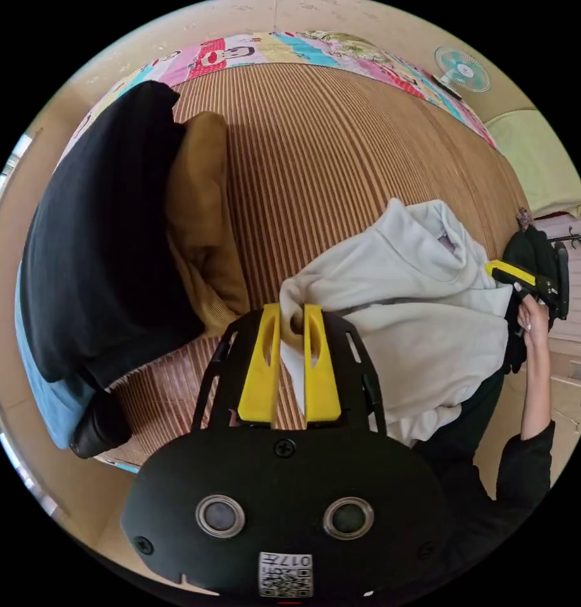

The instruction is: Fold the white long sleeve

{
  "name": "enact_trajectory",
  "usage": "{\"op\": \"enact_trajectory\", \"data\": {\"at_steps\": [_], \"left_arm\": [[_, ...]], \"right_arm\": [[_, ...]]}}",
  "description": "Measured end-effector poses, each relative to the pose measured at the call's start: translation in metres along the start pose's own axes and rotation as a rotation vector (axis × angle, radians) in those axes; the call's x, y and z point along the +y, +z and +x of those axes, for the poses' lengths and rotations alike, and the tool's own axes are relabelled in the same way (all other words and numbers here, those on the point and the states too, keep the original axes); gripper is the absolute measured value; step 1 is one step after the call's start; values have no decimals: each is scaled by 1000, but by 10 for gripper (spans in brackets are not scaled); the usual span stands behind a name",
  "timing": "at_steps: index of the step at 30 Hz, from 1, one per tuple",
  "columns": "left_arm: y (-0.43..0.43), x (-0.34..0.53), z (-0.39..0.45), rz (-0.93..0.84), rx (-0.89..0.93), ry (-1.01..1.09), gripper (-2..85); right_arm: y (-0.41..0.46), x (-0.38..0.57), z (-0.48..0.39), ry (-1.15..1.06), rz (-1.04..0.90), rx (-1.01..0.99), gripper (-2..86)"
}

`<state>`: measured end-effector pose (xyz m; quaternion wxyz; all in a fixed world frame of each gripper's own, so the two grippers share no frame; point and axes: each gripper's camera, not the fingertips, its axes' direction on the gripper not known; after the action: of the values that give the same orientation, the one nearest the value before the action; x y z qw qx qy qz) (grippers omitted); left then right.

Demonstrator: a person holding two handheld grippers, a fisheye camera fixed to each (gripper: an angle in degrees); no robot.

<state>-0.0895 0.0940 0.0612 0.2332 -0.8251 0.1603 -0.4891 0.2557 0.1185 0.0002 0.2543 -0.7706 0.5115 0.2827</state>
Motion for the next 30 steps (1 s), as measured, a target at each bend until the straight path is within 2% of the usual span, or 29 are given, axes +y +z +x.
{"op": "enact_trajectory", "data": {"at_steps": [2, 4, 8, 11, 13, 16, 18, 20, 22, 23, 25, 27, 30], "left_arm": [[-13, 30, -15, 67, 130, -36, 36], [-56, 85, -36, 277, 344, -35, 26], [-142, 185, -58, 615, 558, -14, 18], [-214, 267, -56, 919, 633, 121, 17], [-260, 321, -52, 1155, 789, 313, 18], [-299, 357, -55, 1308, 982, 457, 20], [-315, 364, -60, 1329, 1113, 538, 21], [-330, 375, -58, 1361, 1123, 529, 21], [-351, 402, -42, 1465, 999, 524, 18], [-356, 407, -38, 1482, 952, 512, 17], [-379, 410, -19, 1504, 726, 467, 16], [-392, 383, -8, 1444, 618, 437, 16], [-398, 286, -14, 1238, 590, 358, 22]], "right_arm": [[-17, 28, -11, 6, 90, 46, 39], [-71, 83, -17, 55, 328, 6, 33], [-165, 178, -24, 111, 655, -134, 28], [-229, 256, -37, 126, 941, -142, 27], [-278, 315, -45, 126, 1165, -170, 28], [-328, 378, -63, 33, 1414, -180, 28], [-347, 396, -73, 5, 1473, -150, 29], [-360, 405, -72, 4, 1484, -213, 29], [-371, 425, -68, -13, 1544, -323, 30], [-374, 430, -70, -11, 1566, -308, 30], [-387, 432, -80, 13, 1602, -152, 30], [-400, 405, -77, 35, 1558, -73, 32], [-416, 311, -51, 34, 1376, -45, 37]]}}
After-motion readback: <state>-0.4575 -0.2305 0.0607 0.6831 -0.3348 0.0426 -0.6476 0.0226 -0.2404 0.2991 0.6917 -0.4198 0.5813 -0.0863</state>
